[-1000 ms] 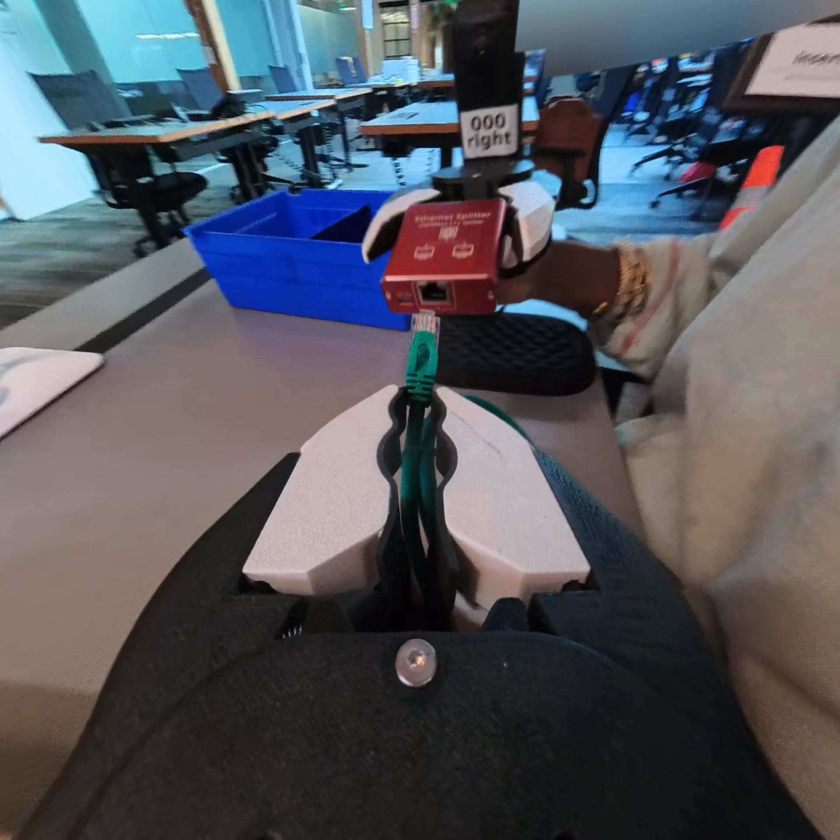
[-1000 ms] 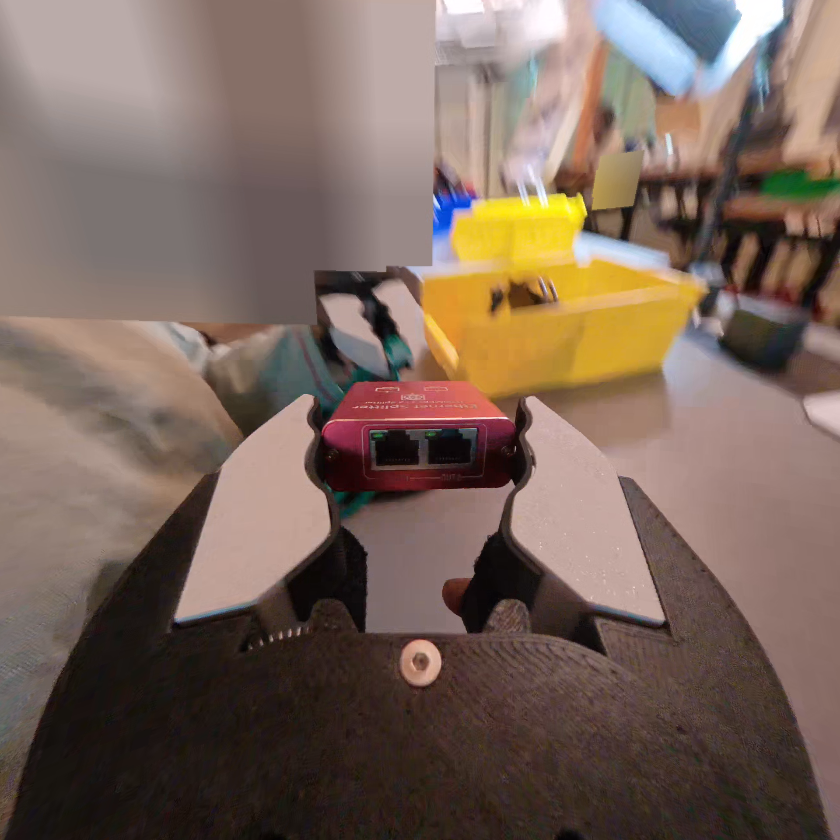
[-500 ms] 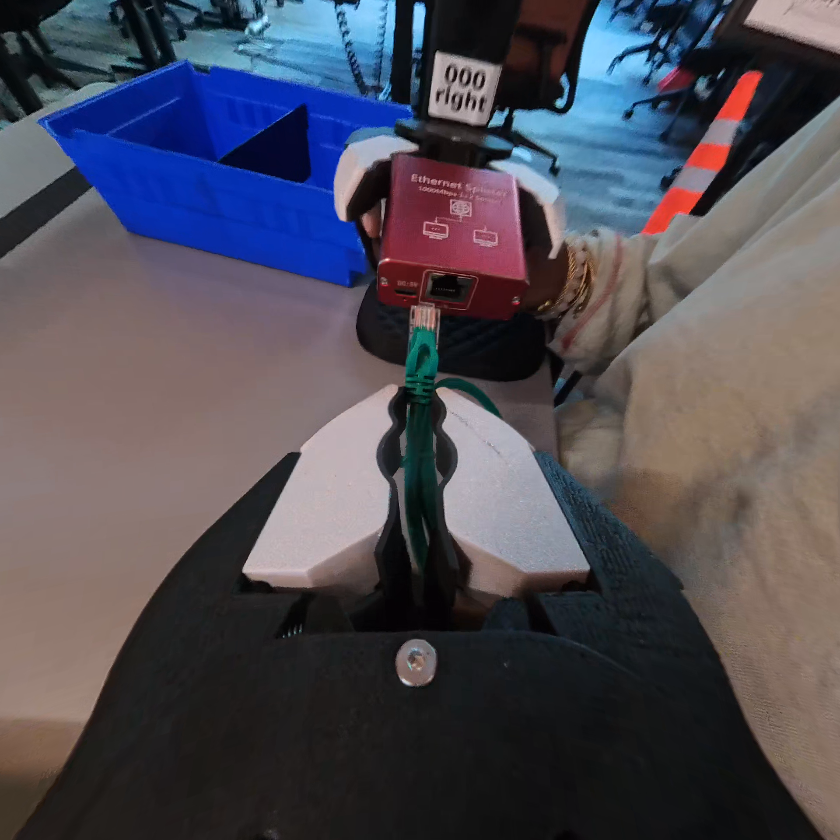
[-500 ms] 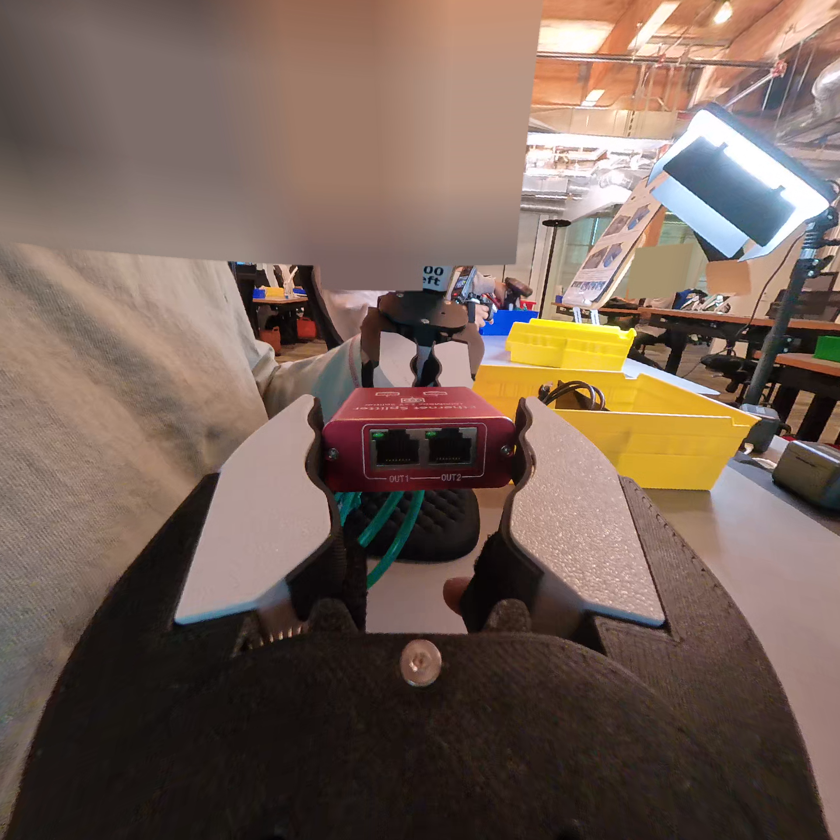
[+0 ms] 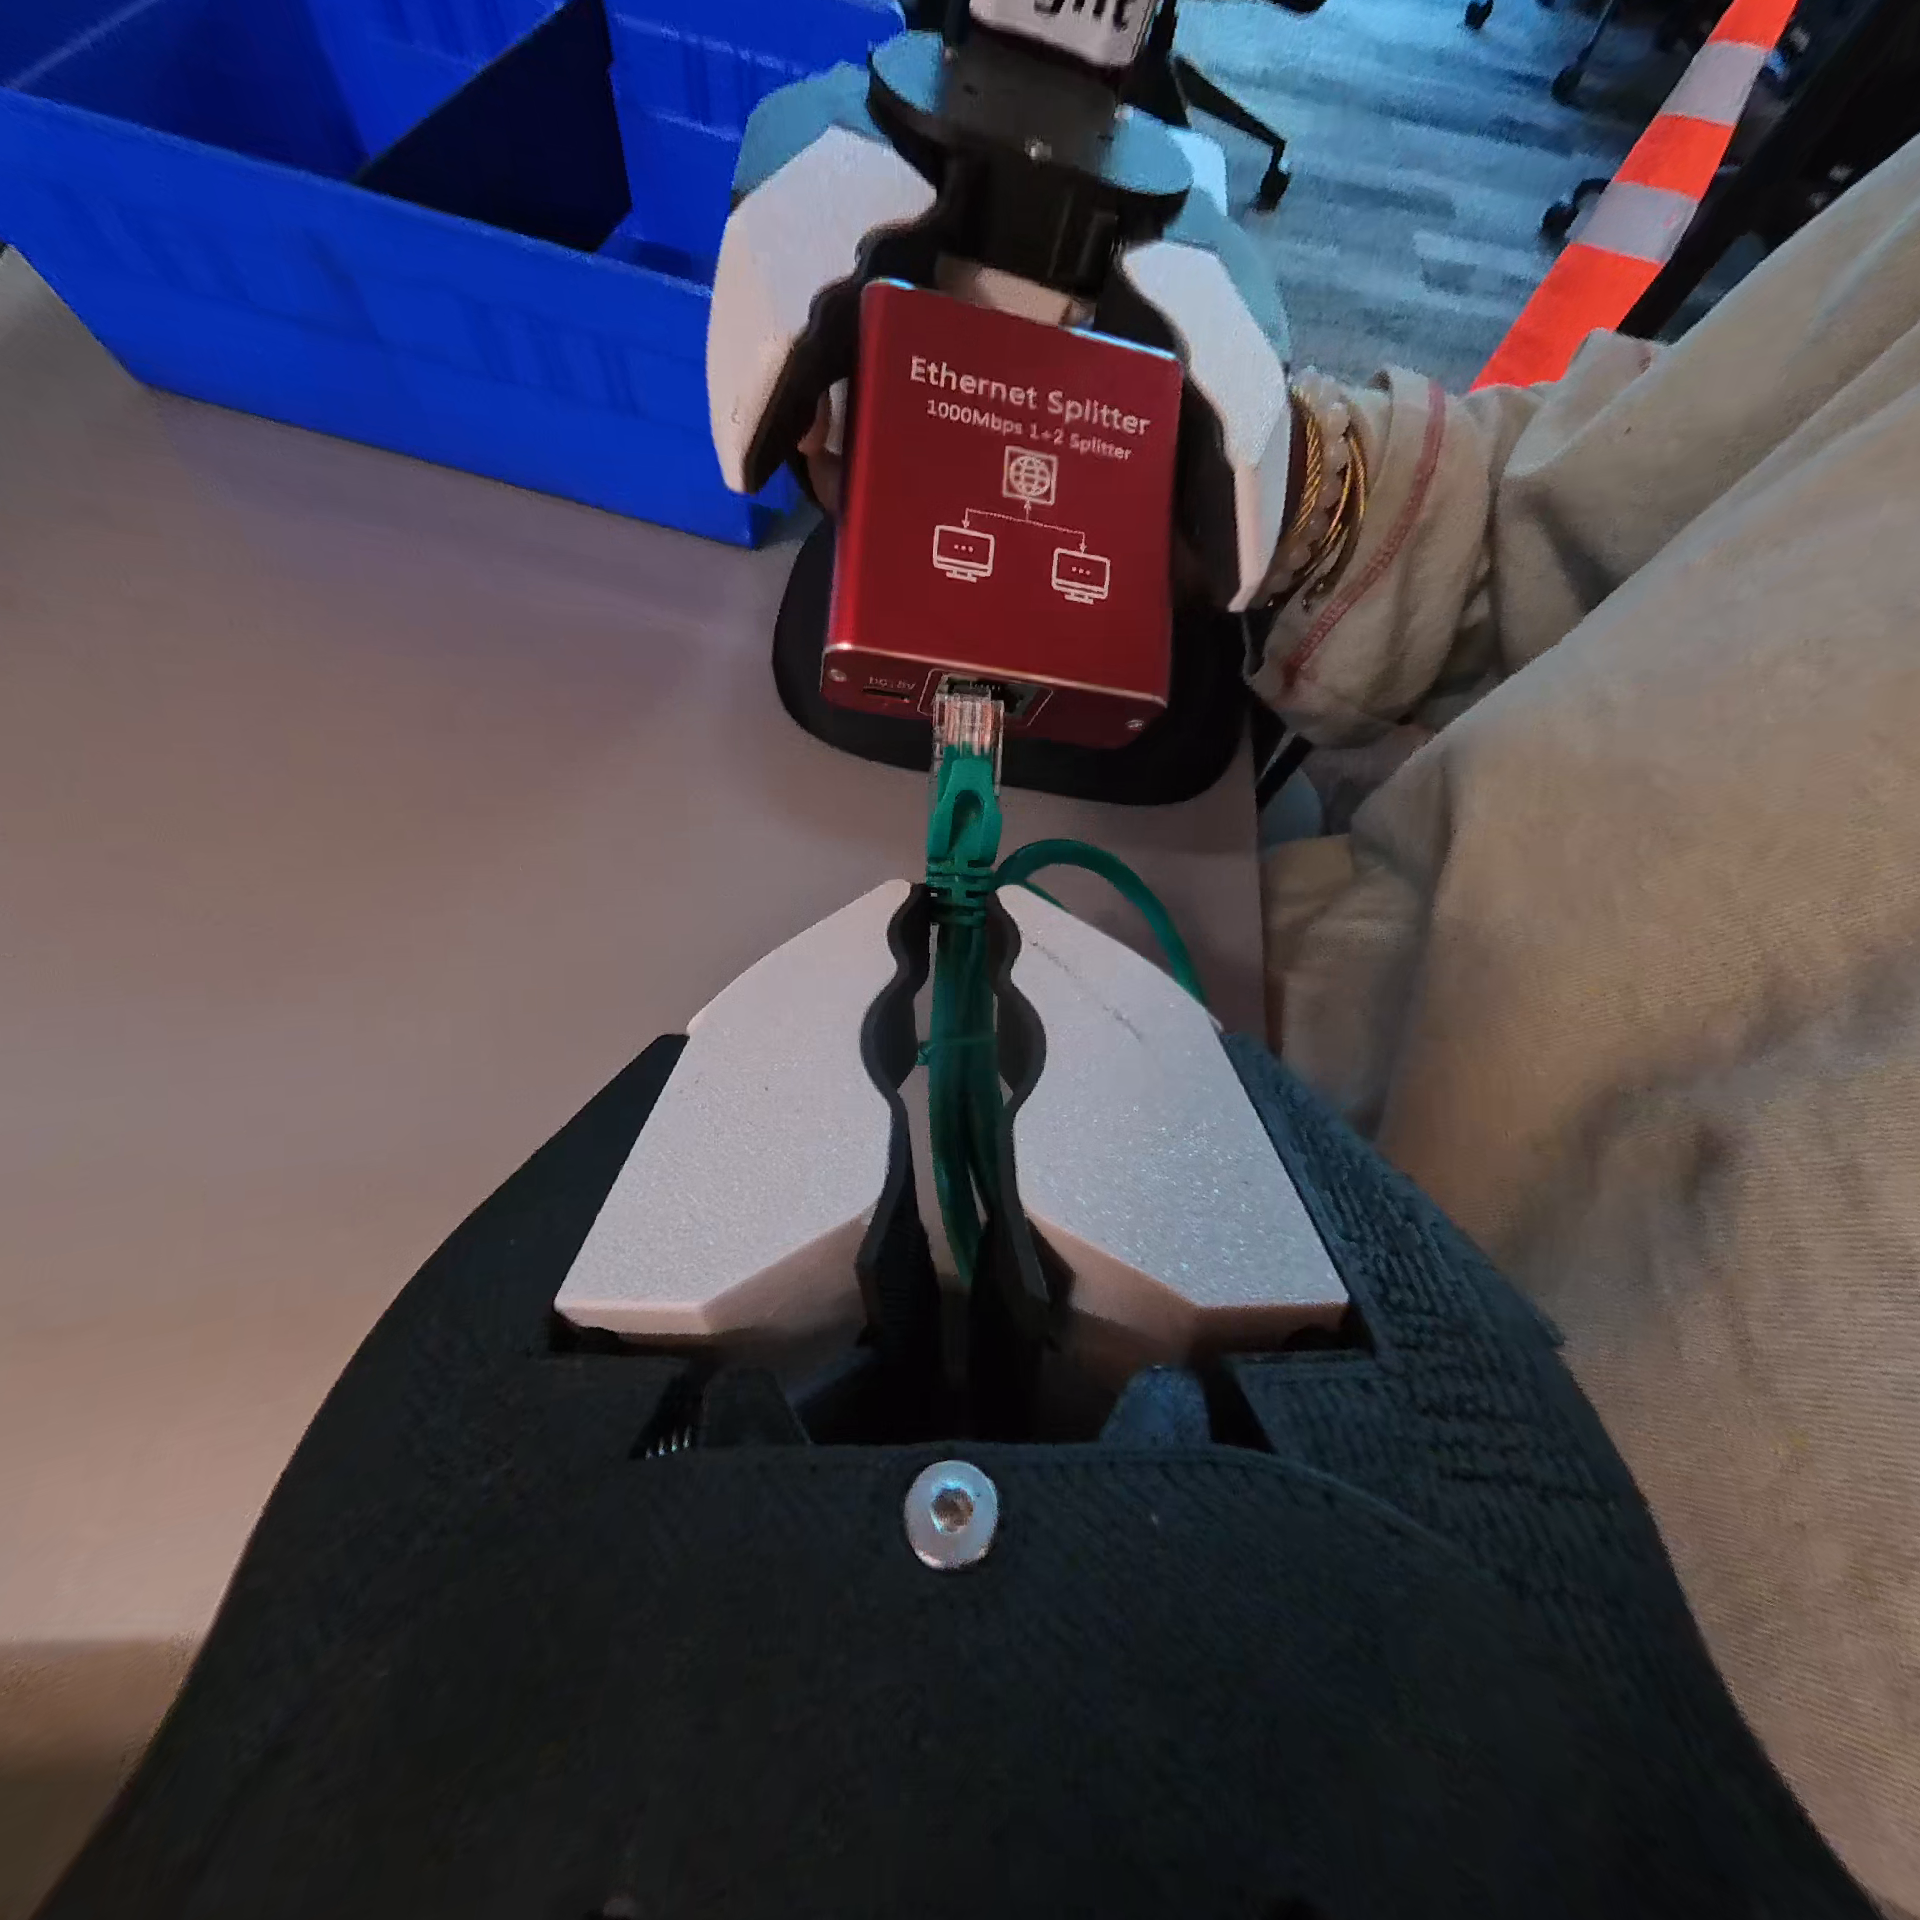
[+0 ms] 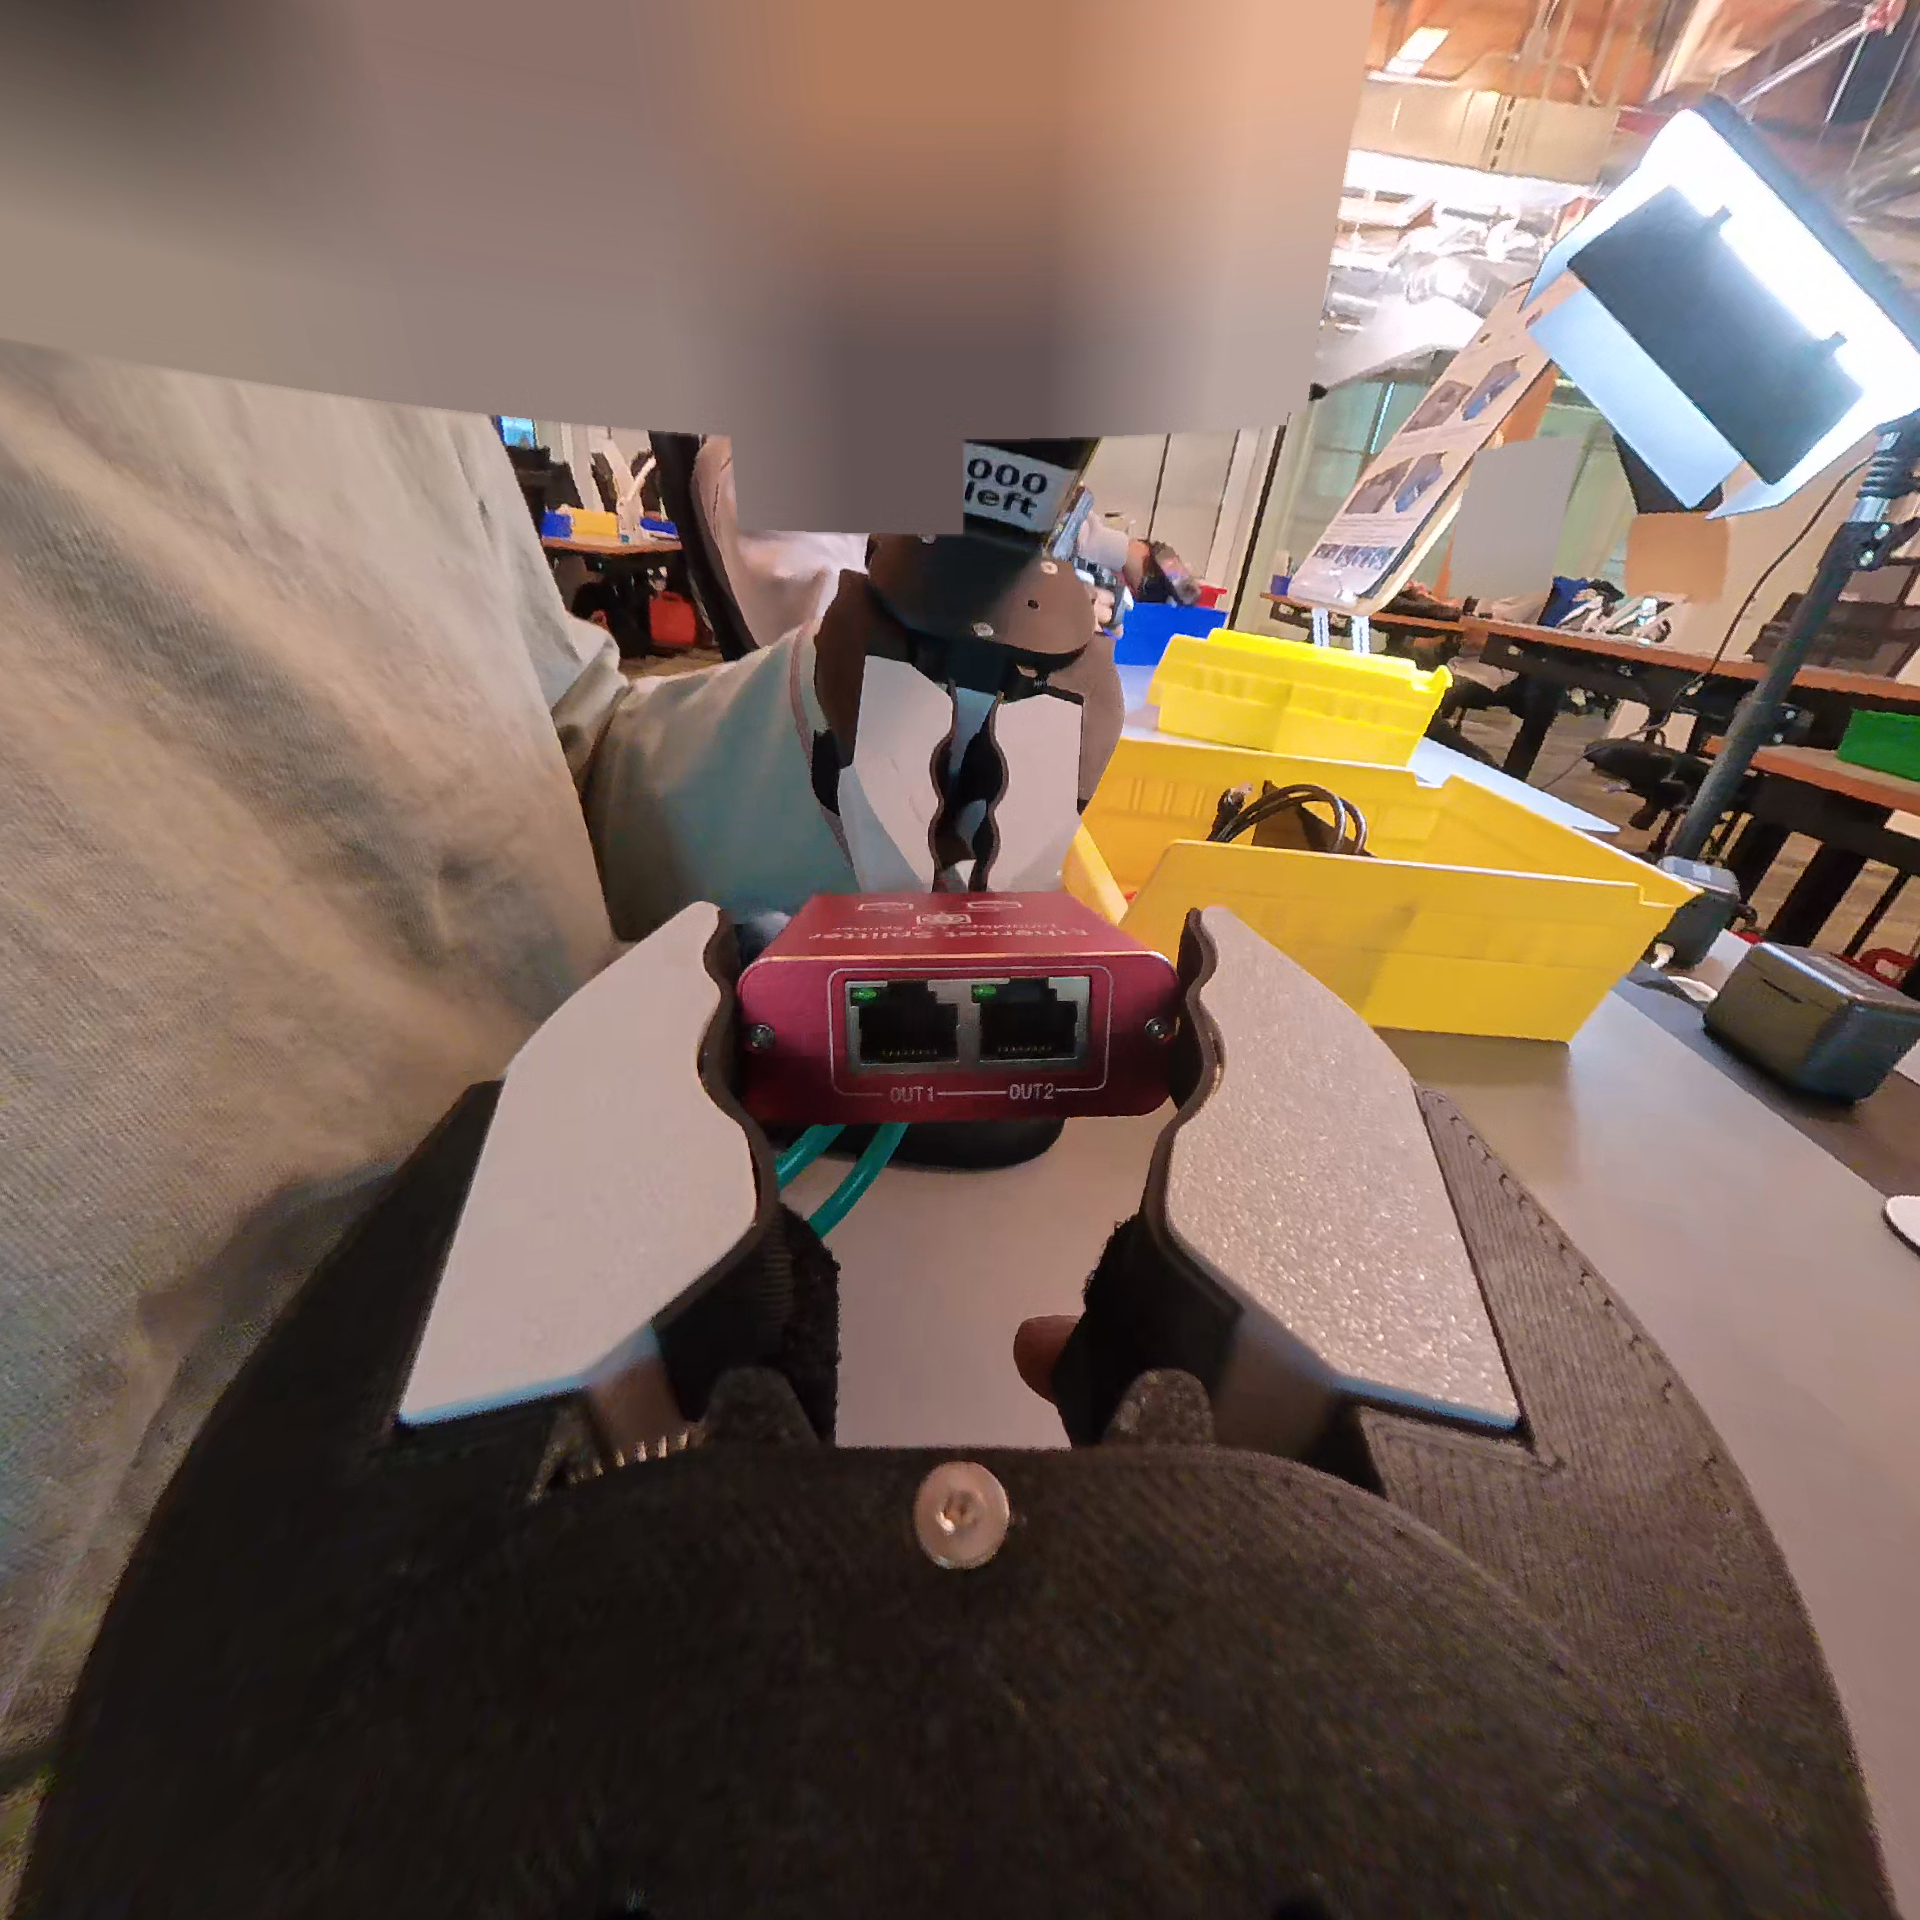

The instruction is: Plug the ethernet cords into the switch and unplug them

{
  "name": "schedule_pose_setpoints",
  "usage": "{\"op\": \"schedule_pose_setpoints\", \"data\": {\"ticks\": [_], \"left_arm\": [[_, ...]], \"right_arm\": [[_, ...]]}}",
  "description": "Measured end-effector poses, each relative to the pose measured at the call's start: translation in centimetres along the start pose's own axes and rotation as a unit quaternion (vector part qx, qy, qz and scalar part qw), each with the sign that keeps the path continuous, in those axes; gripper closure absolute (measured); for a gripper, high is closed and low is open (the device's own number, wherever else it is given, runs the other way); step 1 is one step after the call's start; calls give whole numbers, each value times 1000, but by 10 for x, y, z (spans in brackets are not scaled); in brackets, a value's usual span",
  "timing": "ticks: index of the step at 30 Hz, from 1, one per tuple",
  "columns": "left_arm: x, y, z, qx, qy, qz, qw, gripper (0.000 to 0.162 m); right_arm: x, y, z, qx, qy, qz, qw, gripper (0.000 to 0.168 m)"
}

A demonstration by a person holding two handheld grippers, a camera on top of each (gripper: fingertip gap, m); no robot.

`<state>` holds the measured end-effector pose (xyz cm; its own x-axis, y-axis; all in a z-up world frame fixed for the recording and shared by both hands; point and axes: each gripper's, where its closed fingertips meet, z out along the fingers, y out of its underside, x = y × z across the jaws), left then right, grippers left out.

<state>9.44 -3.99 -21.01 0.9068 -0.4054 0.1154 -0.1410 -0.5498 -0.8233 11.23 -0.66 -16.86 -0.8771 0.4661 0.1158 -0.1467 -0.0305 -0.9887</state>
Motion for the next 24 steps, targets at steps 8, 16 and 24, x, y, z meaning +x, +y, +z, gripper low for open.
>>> {"op": "schedule_pose_setpoints", "data": {"ticks": [8,16,24], "left_arm": [[0,1,8,-15,4,-1,1000,152],[-10,10,13,-39,-14,6,999,153],[-12,36,28,-75,0,-3,997,154]], "right_arm": [[1,6,-4,-13,-4,2,1000,87],[6,35,-4,-90,16,3,996,87],[3,59,3,-156,0,24,987,87]]}}
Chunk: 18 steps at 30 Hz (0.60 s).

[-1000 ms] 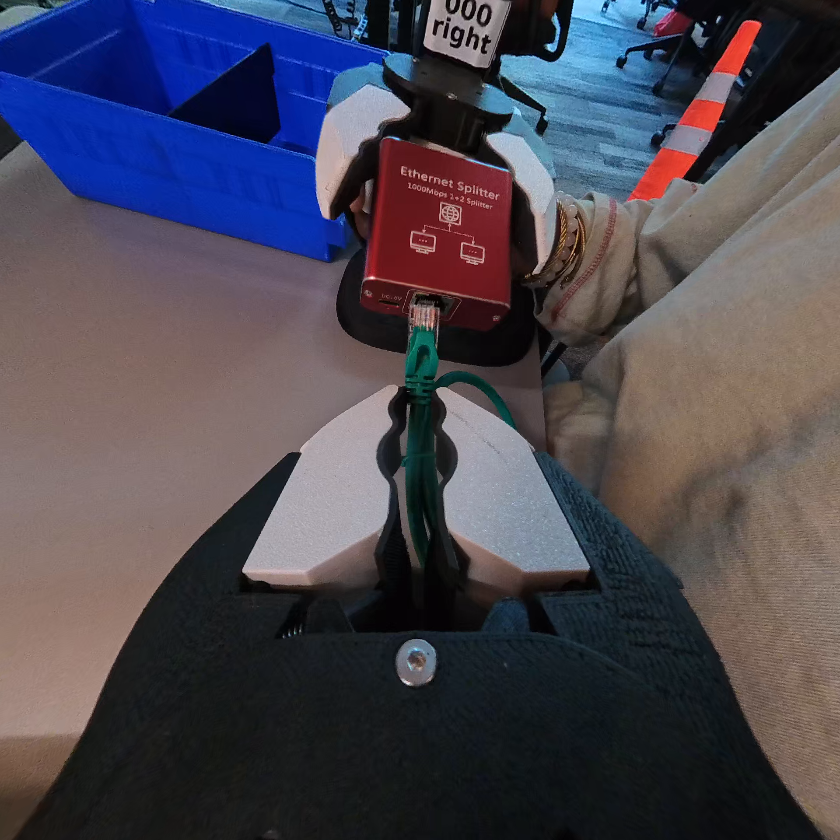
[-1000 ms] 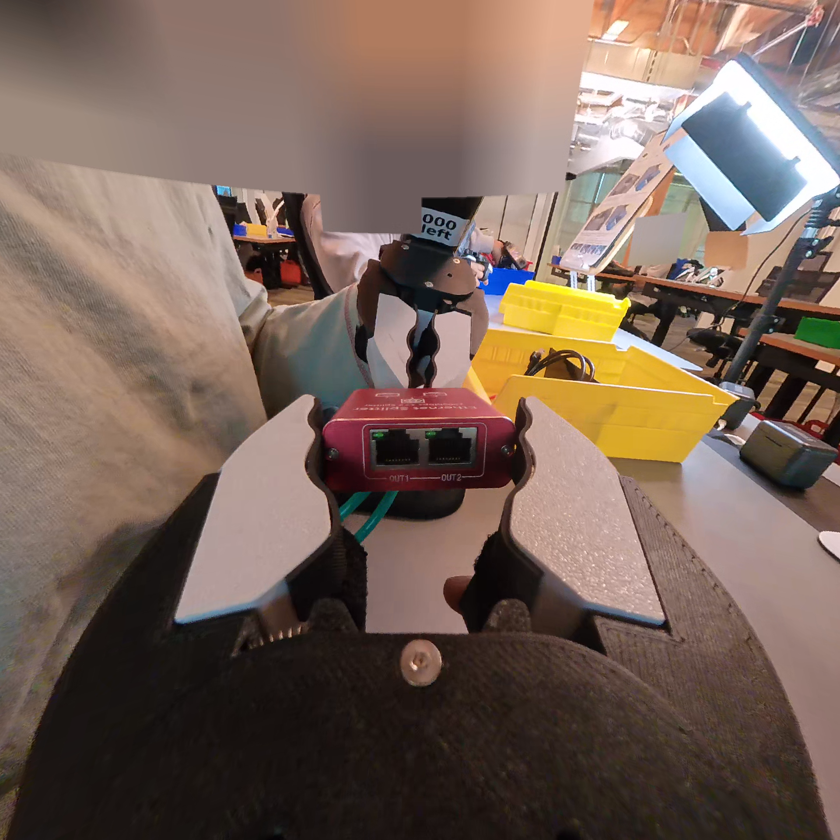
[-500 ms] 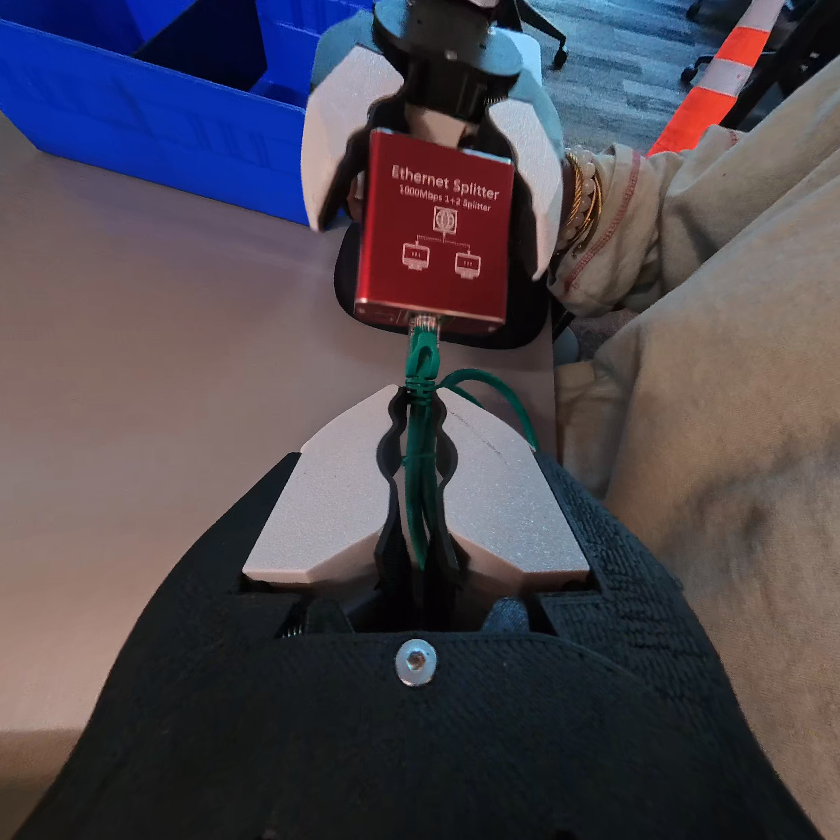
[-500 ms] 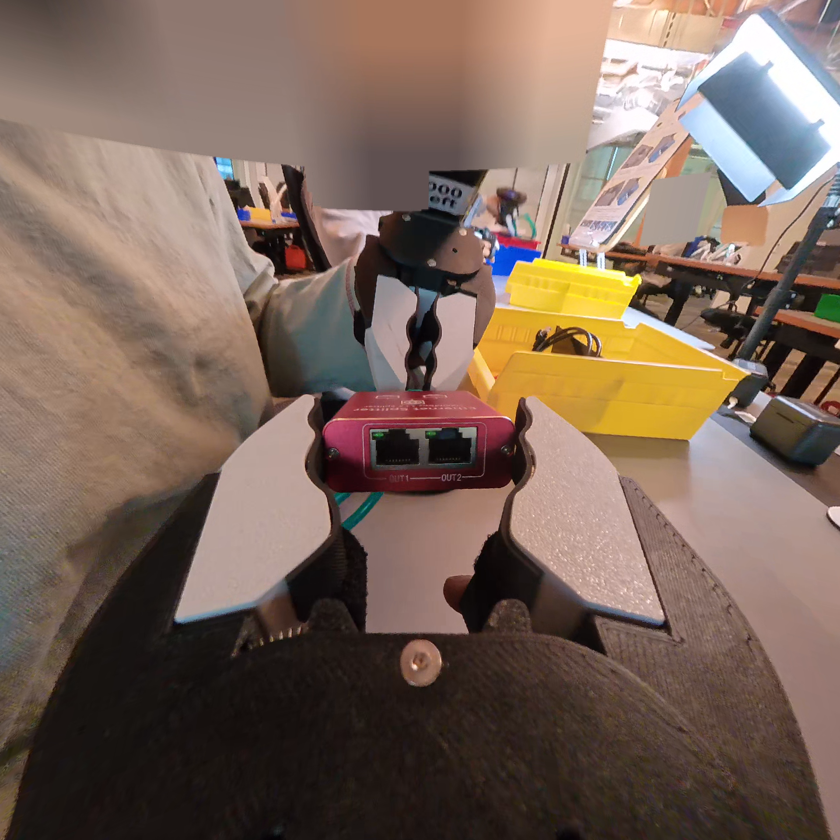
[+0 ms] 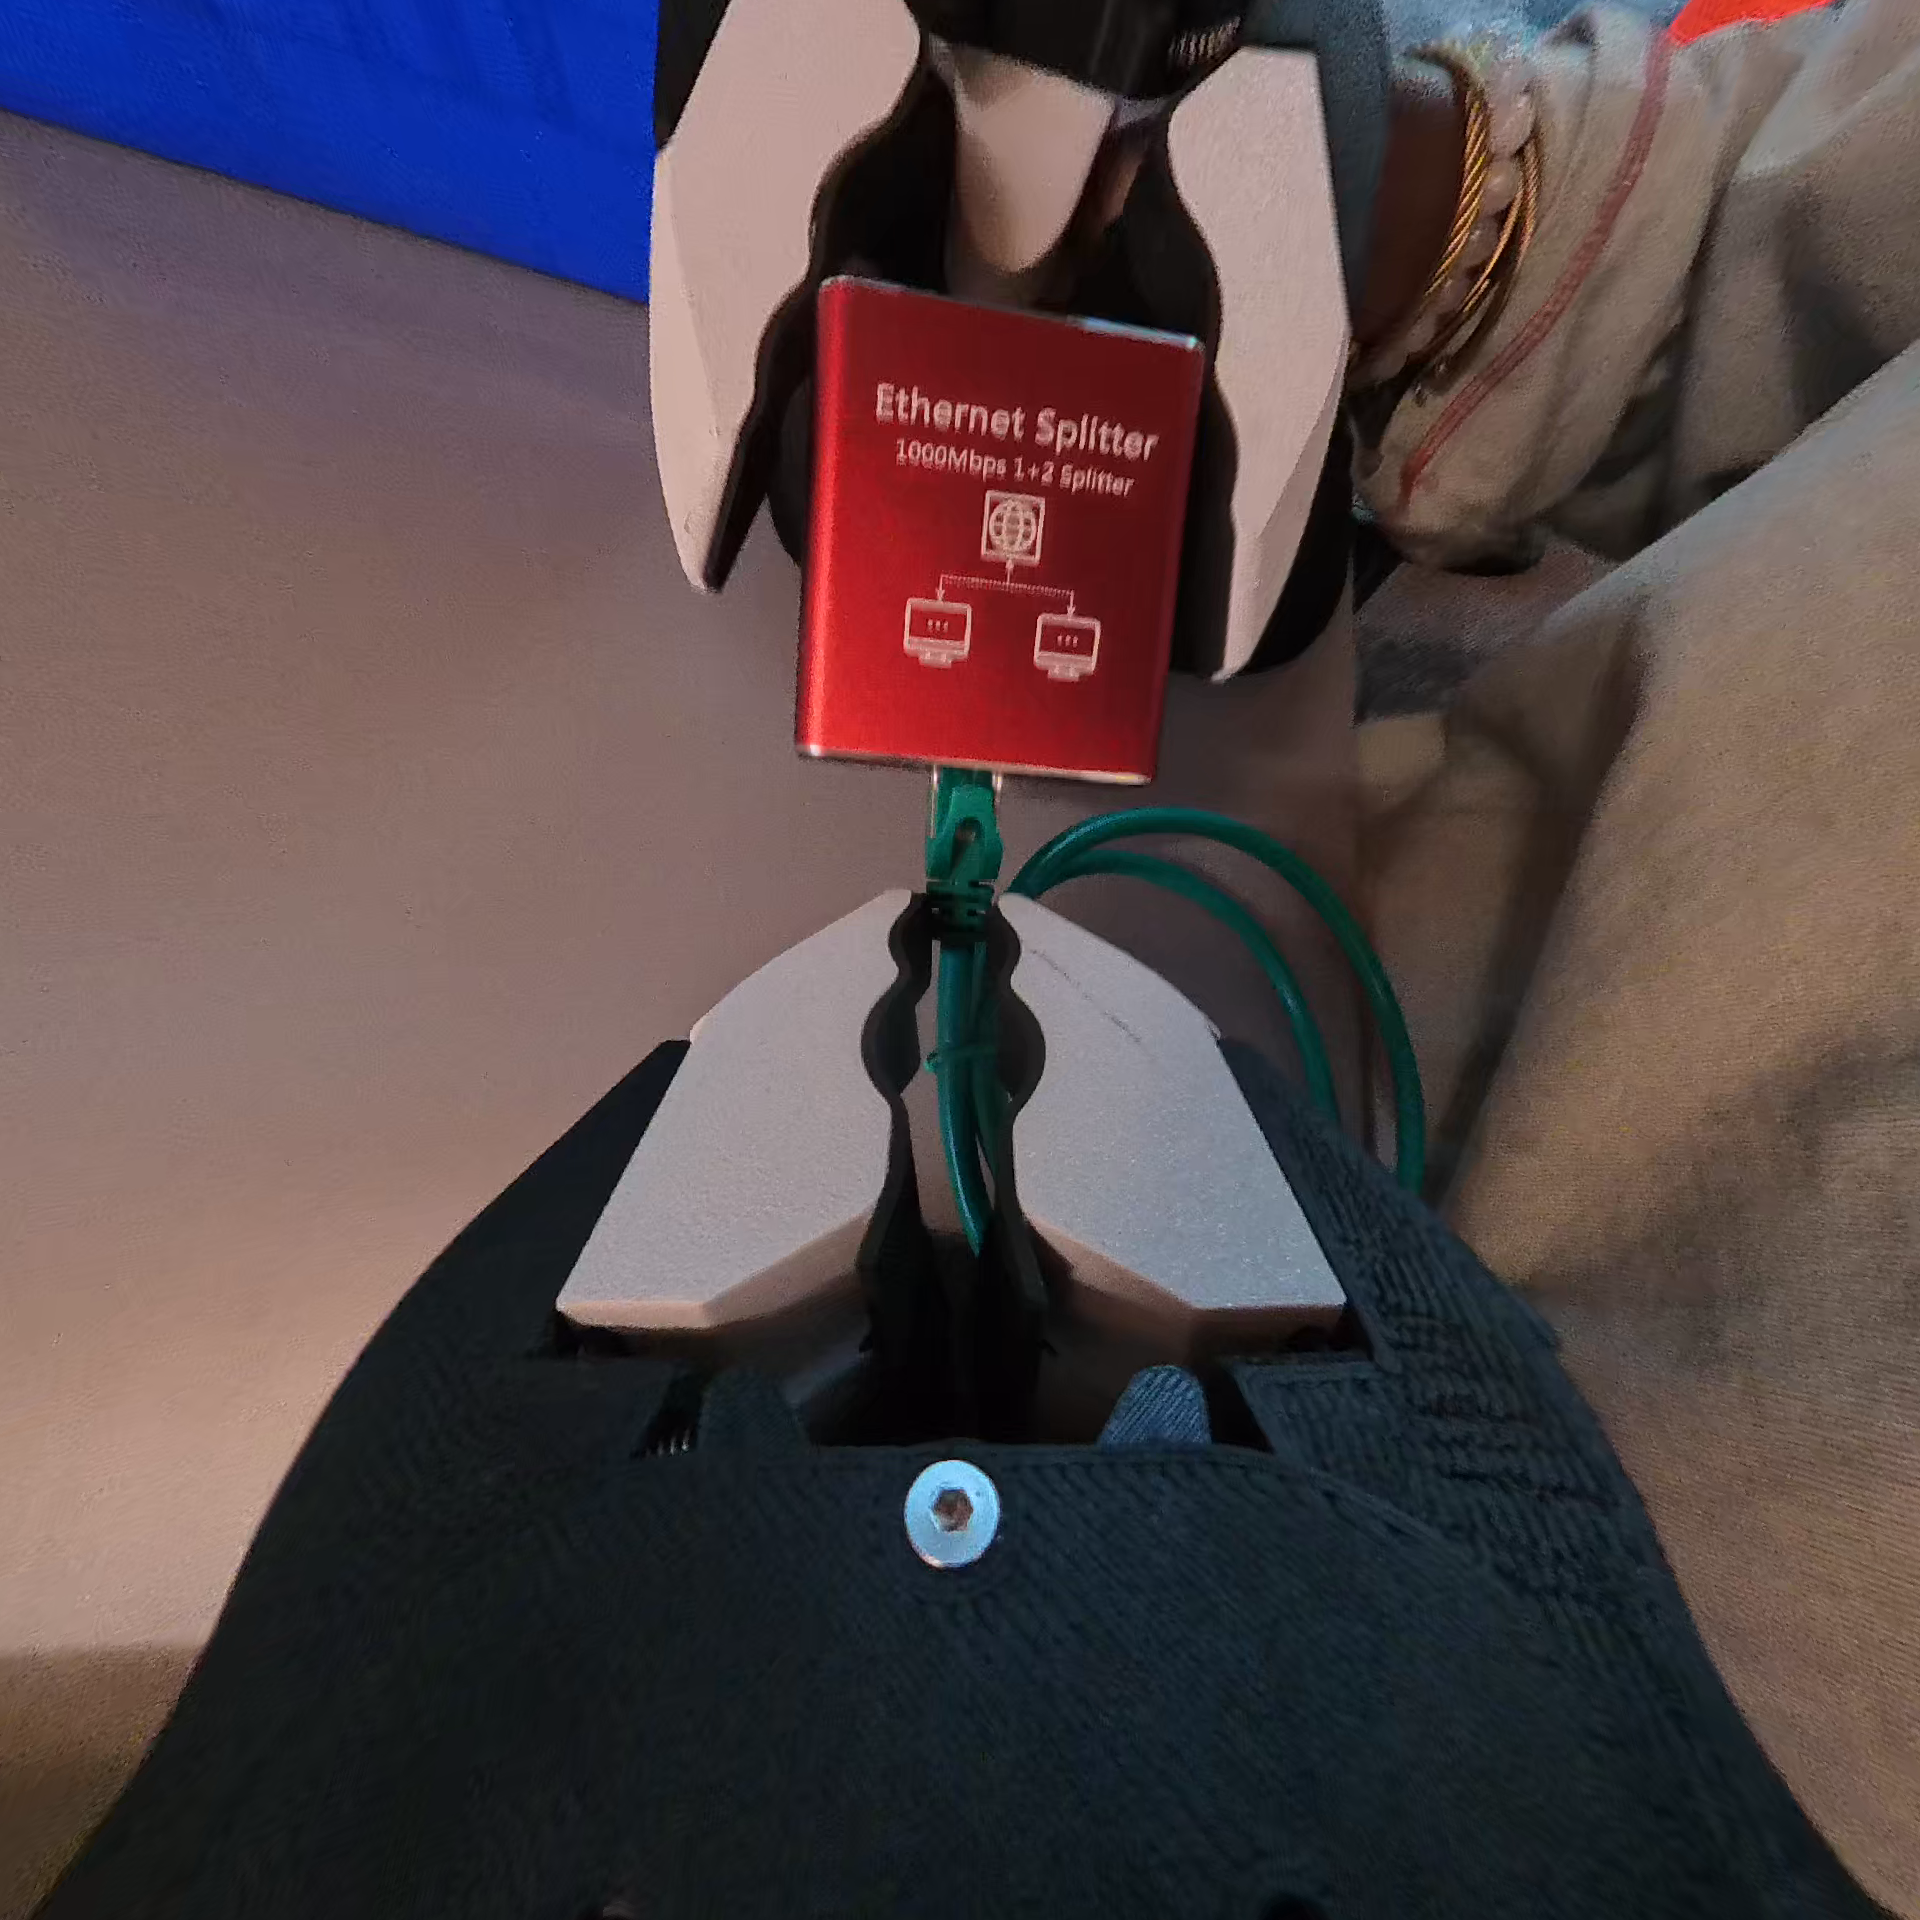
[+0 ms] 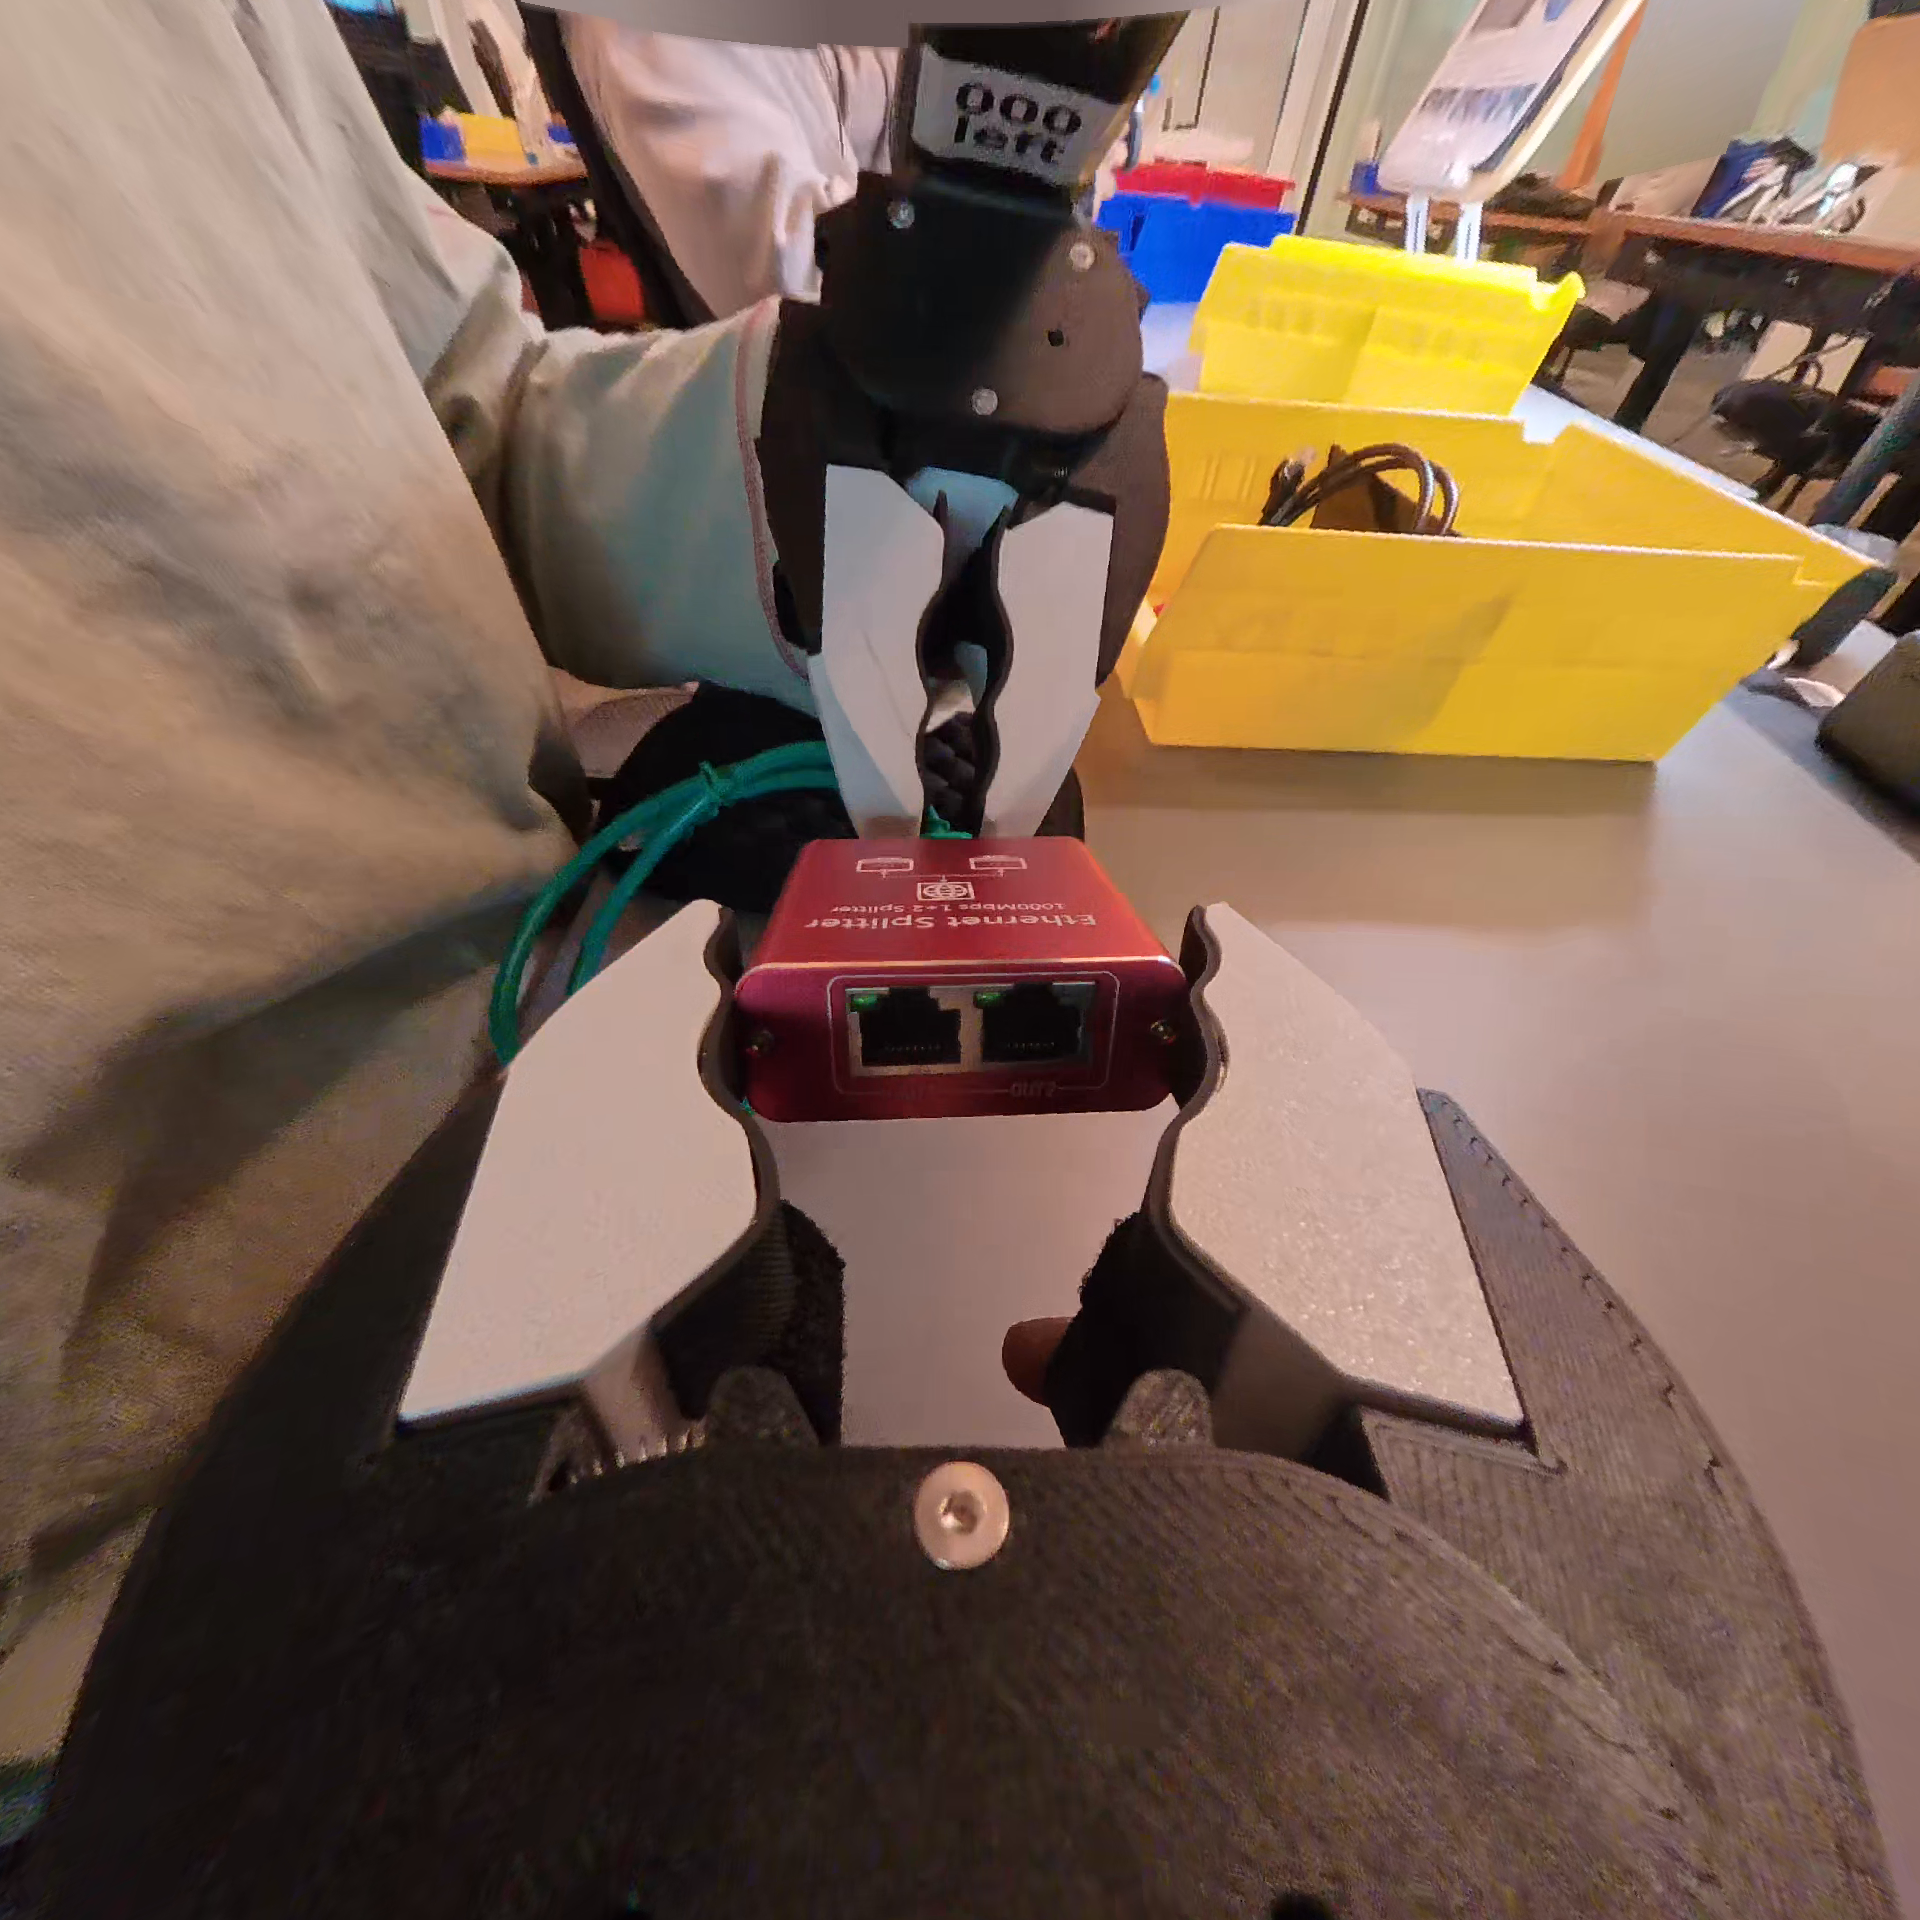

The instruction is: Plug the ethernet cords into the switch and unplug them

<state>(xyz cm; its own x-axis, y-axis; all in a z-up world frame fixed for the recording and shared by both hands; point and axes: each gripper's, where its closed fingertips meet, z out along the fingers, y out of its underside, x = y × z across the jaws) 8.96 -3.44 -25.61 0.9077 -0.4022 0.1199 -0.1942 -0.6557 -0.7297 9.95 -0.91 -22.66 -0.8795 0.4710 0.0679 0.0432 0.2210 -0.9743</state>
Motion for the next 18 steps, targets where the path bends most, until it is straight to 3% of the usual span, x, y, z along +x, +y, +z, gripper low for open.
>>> {"op": "schedule_pose_setpoints", "data": {"ticks": [7,11,14,18], "left_arm": [[-2,14,13,-18,3,9,1000,153],[-15,-16,-2,84,-9,-16,996,150],[-36,-41,-26,165,-61,-29,984,115],[-53,-62,-61,265,-177,38,947,91]], "right_arm": [[-1,12,6,-33,-12,12,999,87],[13,-8,-7,-3,24,2,1000,87],[28,-33,-23,11,76,-25,997,87],[48,-47,-38,-35,163,-71,983,87]]}}
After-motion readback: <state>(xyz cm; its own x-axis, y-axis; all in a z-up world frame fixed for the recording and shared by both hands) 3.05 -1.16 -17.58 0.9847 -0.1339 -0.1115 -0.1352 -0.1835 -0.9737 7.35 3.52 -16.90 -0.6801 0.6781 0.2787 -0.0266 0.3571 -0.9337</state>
